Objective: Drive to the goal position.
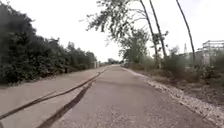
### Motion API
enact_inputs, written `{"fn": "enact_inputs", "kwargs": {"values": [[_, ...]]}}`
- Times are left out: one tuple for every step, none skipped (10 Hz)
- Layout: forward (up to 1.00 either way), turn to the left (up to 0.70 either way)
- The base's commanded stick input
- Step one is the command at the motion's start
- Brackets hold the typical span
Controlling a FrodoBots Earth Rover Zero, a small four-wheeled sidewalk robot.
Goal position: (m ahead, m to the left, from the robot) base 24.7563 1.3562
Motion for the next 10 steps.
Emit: {"fn": "enact_inputs", "kwargs": {"values": [[0.85, 0.0], [0.85, 0.0], [0.85, 0.0], [0.85, 0.0], [0.85, 0.0], [0.85, 0.0], [0.85, 0.0], [0.85, 0.0], [0.85, 0.0], [0.85, 0.0]]}}
